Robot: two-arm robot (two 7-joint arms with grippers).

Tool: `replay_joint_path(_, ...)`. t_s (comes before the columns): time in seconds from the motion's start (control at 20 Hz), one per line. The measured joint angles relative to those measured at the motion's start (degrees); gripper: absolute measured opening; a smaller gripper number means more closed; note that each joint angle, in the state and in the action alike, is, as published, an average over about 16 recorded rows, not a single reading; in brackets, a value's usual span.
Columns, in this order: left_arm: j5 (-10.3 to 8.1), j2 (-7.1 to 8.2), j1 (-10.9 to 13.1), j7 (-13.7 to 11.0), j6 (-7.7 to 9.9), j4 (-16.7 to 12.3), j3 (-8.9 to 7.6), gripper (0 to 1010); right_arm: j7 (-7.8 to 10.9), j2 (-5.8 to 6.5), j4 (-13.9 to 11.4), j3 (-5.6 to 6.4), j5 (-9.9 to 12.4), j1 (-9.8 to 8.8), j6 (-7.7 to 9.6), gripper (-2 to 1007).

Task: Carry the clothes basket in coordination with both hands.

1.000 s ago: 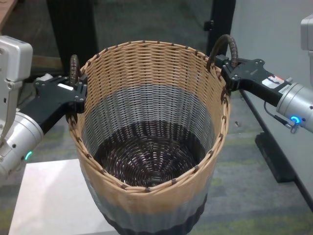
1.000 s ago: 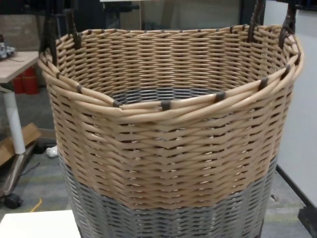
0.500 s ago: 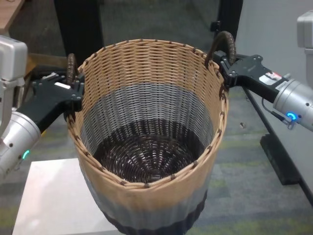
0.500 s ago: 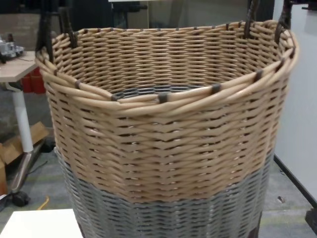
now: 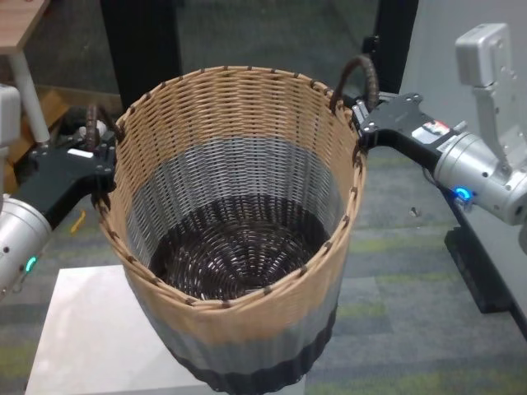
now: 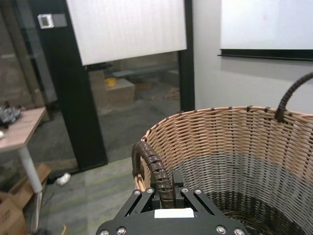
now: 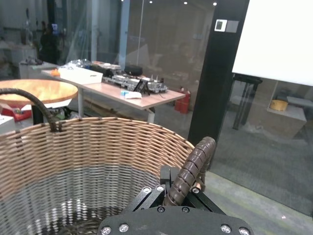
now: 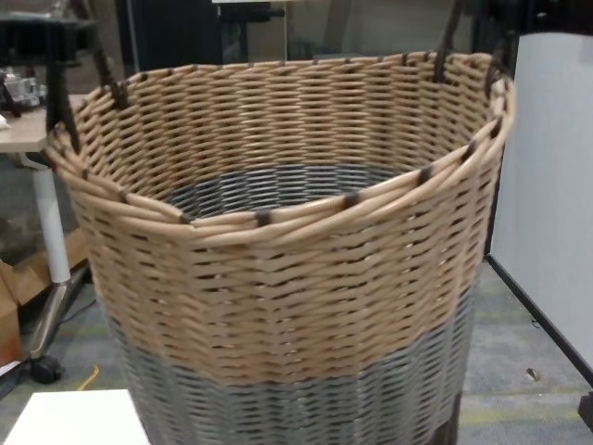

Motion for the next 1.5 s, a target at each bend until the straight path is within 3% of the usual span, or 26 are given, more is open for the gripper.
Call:
replay_joint_path(0.45, 0.16, -0.71, 0.7, 0.4, -0.74, 3.5, -2.52, 168, 0.63, -3.44, 5.3, -2.84, -4.6, 2.37, -1.29, 10)
replay_joint_path(0.9, 0.58, -0.74, 0.7, 0.1, 0.0, 6.7, -3.38, 168, 1.56, -6.22, 9.6, -5.03, -8.0, 3.22, -1.96, 10)
replay_joint_path(1.15, 1.21, -0.72, 0.4, 0.2, 0.73, 7.8, -3.38, 168, 1.96, -7.62, 11.7, -5.85, -9.4, 3.35, -2.09, 10)
replay_joint_path(1.5, 2.6, -0.77, 0.1, 0.3, 0.63, 8.9, -3.4, 167, 2.02, -10.07, 14.1, -5.83, -10.2, 3.13, -2.67, 10)
